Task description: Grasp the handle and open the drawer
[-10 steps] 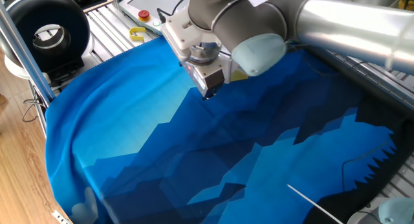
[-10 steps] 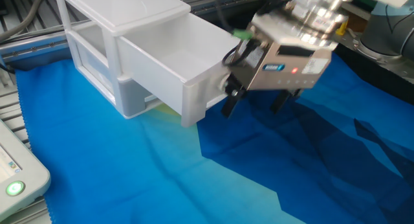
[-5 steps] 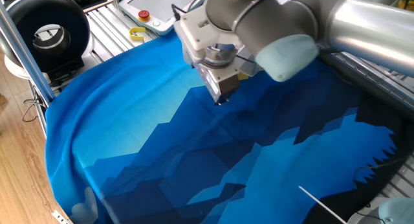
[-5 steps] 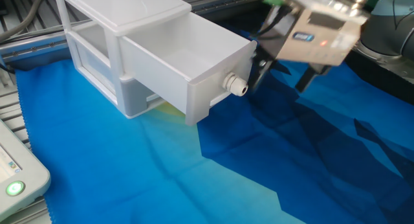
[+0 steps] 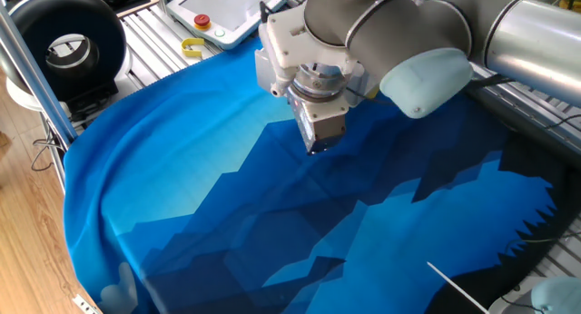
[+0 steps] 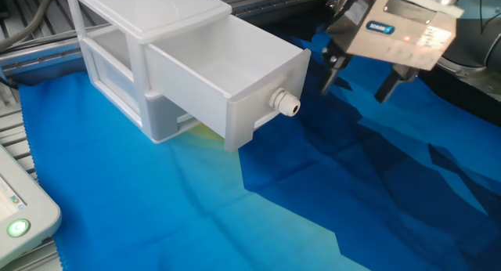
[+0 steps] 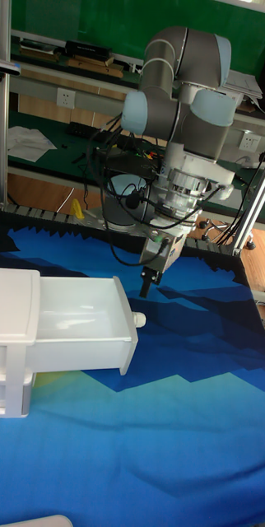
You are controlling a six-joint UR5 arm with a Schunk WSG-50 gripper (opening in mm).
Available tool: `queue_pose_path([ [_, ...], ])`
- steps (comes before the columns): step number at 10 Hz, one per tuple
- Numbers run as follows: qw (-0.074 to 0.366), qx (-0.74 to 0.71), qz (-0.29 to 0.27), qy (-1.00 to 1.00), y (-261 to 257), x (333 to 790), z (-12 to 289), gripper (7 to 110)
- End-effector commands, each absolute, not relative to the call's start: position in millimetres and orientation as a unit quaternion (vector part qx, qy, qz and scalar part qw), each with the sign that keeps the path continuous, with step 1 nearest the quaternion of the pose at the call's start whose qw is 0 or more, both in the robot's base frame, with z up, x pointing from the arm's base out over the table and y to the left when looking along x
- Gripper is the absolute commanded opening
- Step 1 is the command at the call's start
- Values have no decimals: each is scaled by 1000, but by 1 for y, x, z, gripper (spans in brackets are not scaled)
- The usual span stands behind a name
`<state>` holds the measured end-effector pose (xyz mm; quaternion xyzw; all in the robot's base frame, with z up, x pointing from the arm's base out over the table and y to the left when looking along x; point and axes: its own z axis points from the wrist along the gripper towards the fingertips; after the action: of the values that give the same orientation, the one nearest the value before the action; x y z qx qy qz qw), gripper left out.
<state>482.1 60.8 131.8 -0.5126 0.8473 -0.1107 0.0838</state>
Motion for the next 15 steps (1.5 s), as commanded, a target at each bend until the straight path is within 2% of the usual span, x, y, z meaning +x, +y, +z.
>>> queue_pose_path([
  [1,61,-357,-67,930,64,474,123,88],
  [2,49,-307,-32,950,74,470,118,88],
  [3,40,-278,-37,959,67,467,119,7],
  [6,27,-230,-38,972,57,442,130,7],
  [8,25,-181,-52,982,46,449,127,7],
  [10,11,-85,34,996,83,448,123,7],
  [12,-11,-22,85,996,102,445,126,7],
  [15,-22,-22,36,999,76,444,122,7],
])
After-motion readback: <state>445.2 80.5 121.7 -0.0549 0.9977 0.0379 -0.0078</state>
